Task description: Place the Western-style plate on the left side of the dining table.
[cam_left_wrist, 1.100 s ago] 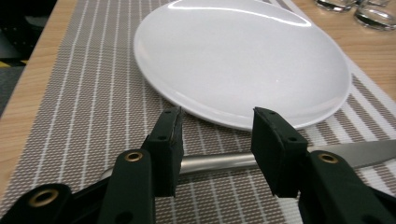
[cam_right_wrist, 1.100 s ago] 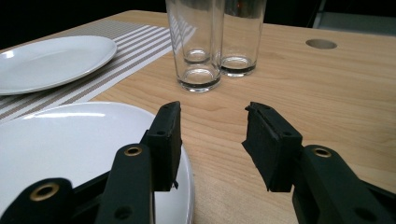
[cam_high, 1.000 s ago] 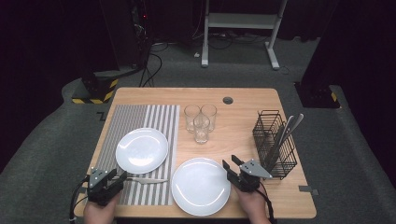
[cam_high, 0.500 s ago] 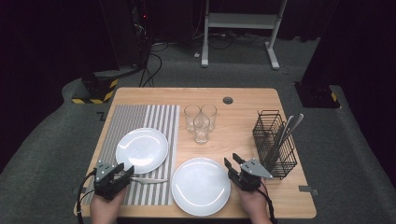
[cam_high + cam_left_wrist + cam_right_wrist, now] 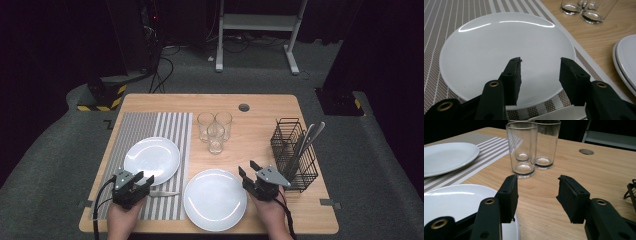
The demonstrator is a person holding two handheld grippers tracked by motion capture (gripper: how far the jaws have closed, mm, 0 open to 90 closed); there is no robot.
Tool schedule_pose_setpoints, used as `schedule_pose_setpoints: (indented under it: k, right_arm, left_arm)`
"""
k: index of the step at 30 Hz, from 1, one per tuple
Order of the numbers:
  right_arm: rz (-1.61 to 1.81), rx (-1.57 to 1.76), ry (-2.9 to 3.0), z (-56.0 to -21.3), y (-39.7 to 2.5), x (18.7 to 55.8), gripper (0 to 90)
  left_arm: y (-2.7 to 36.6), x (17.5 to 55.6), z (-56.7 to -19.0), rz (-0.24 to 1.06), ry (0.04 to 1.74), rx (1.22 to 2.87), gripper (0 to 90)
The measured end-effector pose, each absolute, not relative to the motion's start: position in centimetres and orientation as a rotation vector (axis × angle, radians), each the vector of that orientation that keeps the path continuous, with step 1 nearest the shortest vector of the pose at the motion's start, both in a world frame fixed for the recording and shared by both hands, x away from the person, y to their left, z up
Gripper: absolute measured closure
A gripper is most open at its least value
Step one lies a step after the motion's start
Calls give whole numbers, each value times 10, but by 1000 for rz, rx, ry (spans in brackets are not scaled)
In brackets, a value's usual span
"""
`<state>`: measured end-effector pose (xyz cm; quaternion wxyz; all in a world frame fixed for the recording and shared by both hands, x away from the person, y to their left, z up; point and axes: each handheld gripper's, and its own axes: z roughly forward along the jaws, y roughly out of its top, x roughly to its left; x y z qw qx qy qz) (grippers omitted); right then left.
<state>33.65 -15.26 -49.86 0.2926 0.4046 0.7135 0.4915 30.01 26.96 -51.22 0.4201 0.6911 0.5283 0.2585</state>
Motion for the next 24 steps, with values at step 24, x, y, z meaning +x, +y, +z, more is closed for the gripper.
schedule_pose_setpoints:
  k: [24]
  right_arm:
    - [1255,1073,1833,-462,-136,351,479]
  left_arm:
    - [280,294,-516,607,1275,1737,495]
